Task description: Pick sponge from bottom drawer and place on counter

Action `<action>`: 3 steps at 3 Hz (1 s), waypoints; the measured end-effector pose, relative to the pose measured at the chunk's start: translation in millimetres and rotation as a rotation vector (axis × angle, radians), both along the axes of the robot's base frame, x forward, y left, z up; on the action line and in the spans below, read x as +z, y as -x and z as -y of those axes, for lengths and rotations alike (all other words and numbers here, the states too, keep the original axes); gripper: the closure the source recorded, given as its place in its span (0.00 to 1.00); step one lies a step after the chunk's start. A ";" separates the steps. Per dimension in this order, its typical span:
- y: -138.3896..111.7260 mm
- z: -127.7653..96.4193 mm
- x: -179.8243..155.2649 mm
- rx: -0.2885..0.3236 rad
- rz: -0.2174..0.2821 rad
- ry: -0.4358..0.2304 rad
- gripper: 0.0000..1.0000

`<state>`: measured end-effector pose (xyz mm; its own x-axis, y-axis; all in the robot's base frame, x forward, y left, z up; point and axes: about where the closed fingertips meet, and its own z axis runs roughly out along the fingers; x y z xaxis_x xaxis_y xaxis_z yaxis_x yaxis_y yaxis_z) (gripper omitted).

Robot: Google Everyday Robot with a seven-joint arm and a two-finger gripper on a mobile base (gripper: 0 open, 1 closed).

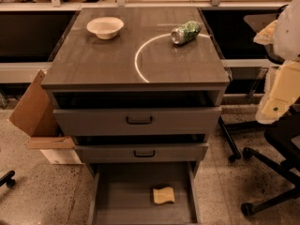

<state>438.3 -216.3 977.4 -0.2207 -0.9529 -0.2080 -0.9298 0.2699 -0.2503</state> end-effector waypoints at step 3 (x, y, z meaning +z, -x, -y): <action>35.4 -65.2 78.6 0.034 0.024 -0.058 0.00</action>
Offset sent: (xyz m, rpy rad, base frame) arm -0.0626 0.0960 0.1103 0.0754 0.0372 0.0530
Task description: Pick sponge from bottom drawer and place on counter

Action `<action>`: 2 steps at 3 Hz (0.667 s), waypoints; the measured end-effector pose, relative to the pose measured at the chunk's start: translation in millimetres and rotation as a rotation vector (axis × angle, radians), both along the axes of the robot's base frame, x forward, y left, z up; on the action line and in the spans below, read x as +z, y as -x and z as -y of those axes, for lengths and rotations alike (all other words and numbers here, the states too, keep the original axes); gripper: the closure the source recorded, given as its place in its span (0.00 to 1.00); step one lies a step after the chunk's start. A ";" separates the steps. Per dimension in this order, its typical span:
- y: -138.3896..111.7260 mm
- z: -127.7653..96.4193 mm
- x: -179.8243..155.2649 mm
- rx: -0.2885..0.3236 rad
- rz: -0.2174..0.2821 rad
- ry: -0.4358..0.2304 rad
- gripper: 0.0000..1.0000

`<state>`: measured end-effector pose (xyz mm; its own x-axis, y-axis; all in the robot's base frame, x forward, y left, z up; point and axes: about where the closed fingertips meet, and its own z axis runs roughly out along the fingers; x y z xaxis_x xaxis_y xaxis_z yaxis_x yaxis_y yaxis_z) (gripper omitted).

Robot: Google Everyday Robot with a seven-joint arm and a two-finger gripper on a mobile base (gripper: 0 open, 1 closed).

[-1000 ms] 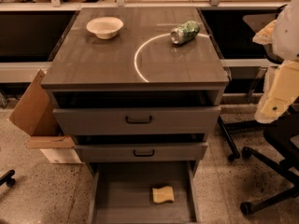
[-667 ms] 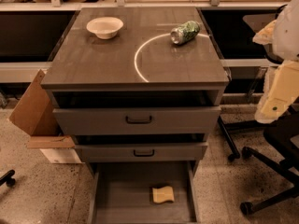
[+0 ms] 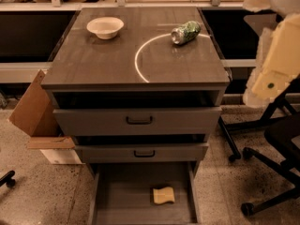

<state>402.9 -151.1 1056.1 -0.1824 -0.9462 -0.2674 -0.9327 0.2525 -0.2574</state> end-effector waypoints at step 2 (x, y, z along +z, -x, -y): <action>7.3 -29.3 38.9 0.016 0.081 -0.042 0.00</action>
Offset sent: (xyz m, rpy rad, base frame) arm -0.0074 0.0213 0.0259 0.0263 -0.0315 0.0114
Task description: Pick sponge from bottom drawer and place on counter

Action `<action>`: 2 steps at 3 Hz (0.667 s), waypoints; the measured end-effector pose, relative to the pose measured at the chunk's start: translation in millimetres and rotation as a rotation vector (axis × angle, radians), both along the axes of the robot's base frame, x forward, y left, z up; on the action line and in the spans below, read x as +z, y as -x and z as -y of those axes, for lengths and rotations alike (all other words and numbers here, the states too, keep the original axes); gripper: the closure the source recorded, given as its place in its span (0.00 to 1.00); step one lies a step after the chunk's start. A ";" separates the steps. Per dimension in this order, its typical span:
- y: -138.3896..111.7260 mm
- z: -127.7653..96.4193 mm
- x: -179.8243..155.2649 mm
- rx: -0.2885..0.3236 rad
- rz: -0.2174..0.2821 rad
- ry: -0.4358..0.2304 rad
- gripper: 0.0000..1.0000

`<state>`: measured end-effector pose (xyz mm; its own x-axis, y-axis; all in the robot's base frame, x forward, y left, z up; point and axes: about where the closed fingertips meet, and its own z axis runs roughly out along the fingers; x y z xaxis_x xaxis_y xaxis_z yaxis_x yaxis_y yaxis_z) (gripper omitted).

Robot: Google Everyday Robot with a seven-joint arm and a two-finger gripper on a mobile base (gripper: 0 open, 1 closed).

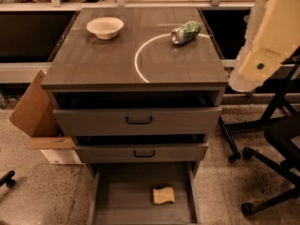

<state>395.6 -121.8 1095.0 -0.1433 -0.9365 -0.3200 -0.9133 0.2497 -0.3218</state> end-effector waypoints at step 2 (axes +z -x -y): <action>4.7 -12.1 20.3 0.013 0.073 -0.017 0.00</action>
Offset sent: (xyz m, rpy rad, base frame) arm -0.0016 0.0066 0.0111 0.0106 -0.0419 0.0063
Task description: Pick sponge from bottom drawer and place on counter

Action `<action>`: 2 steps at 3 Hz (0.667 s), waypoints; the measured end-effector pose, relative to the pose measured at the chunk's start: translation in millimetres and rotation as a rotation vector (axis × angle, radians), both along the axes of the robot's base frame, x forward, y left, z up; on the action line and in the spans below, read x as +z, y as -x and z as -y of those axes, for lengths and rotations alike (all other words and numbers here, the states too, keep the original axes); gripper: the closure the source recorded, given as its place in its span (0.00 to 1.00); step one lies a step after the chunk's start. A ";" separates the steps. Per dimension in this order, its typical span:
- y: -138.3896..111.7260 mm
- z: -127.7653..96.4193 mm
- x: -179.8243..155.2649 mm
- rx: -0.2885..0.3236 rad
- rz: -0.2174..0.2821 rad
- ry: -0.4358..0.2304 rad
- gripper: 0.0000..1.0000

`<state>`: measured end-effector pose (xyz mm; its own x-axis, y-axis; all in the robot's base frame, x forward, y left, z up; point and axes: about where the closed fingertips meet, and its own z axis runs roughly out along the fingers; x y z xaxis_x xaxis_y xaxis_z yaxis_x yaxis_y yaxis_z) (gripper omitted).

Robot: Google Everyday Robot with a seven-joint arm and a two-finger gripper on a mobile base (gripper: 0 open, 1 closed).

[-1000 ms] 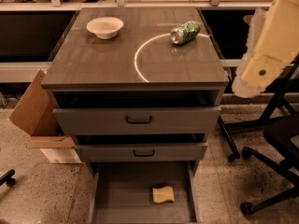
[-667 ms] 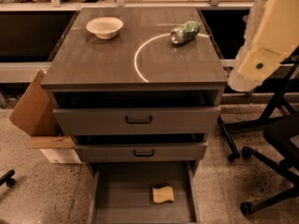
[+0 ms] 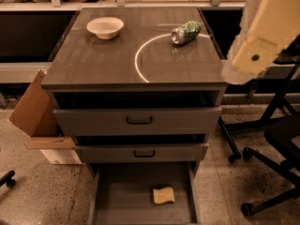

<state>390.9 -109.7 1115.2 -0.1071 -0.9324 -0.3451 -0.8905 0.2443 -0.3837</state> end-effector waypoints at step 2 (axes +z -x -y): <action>-2.7 -4.3 -22.0 0.052 -0.021 -0.044 0.00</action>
Offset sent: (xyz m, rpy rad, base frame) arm 0.0212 -0.0024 -0.1028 0.1391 0.1605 0.1609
